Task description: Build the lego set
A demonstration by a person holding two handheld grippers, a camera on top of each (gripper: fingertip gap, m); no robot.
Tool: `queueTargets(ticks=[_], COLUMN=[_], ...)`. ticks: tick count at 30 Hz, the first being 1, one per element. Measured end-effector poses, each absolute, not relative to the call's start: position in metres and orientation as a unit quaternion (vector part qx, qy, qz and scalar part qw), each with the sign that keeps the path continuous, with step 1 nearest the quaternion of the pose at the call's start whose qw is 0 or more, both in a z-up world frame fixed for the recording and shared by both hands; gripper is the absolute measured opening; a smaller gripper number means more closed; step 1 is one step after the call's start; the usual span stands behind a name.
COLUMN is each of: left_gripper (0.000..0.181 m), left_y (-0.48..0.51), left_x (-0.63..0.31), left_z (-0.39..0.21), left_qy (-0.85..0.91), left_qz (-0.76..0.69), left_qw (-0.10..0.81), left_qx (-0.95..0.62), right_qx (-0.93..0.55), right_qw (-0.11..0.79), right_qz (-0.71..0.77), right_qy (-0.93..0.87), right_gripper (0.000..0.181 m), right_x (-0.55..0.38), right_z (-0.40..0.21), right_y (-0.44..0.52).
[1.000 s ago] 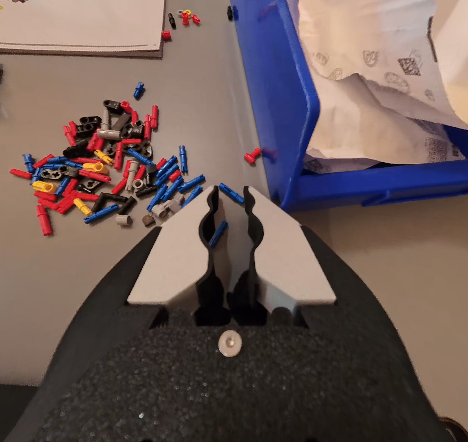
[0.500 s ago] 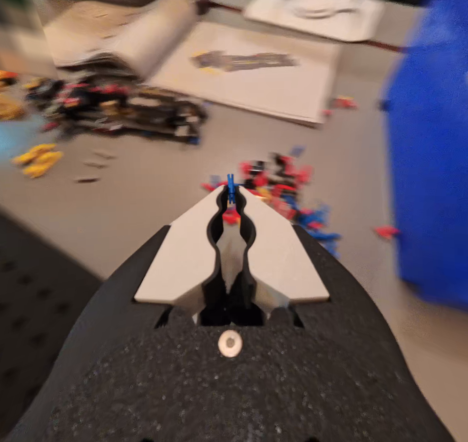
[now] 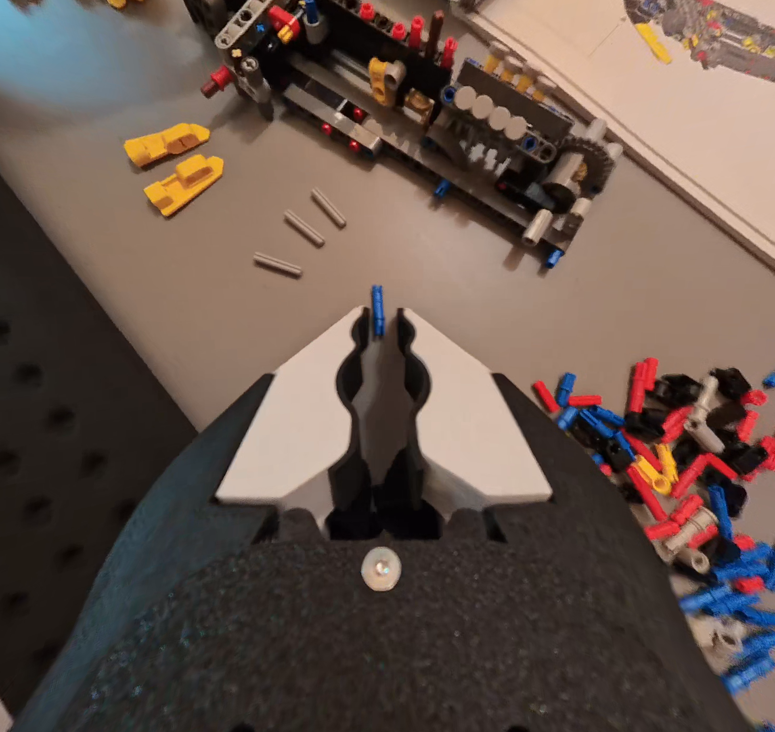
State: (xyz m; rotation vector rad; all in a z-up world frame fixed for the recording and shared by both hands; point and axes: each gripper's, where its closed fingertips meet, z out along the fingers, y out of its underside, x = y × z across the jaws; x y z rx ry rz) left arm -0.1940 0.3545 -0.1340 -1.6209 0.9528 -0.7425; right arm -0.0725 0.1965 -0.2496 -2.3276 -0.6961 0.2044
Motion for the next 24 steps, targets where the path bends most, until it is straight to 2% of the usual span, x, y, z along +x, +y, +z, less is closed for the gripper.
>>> queueTargets(ticks=[1,2,4,7,10,14,18,20,24], left_gripper=[0.025,0.025,0.025,0.025,0.025,0.025,0.025,0.025,0.023], left_y=[0.355,0.356,0.356,0.355,0.353,0.352,0.354,0.355,0.360], left_x=[-0.194,-0.194,-0.195,-0.194,-0.191,-0.189,-0.190,-0.191,-0.197], left_z=[-0.135,-0.137,-0.137,-0.136,-0.137,-0.142,-0.144,-0.141,-0.134], left_qy=[0.400,0.401,0.400,0.398,0.401,0.410,0.414,0.412,0.398], left_qz=[-0.309,-0.306,-0.305,-0.313,-0.316,-0.309,-0.290,-0.290,-0.282], left_qw=[0.530,0.529,0.529,0.526,0.523,0.519,0.526,0.530,0.548], left_qx=[-0.681,-0.682,-0.683,-0.683,-0.682,-0.684,-0.684,-0.682,-0.680], right_qx=[-0.898,-0.897,-0.901,-0.911,-0.904,-0.922,-0.927,-0.932,-0.905], right_qw=[0.352,0.371,0.406,0.408,0.407,0.365,0.355,0.346,0.422], right_qz=[0.074,0.069,0.041,-0.053,-0.052,-0.059,-0.076,-0.067,-0.042], right_qy=[-0.254,-0.230,-0.147,0.019,0.120,0.111,0.092,0.087,0.005], right_gripper=[0.021,0.023,0.022,0.022,0.022,0.020,0.003,0.003,0.003], right_x=[-0.065,-0.052,-0.003,0.102,0.148,0.152,0.151,0.149,0.114], right_z=[-0.244,-0.234,-0.216,-0.214,-0.222,-0.245,-0.250,-0.248,-0.209], right_y=[0.195,0.193,0.186,0.151,0.125,0.123,0.127,0.127,0.150])
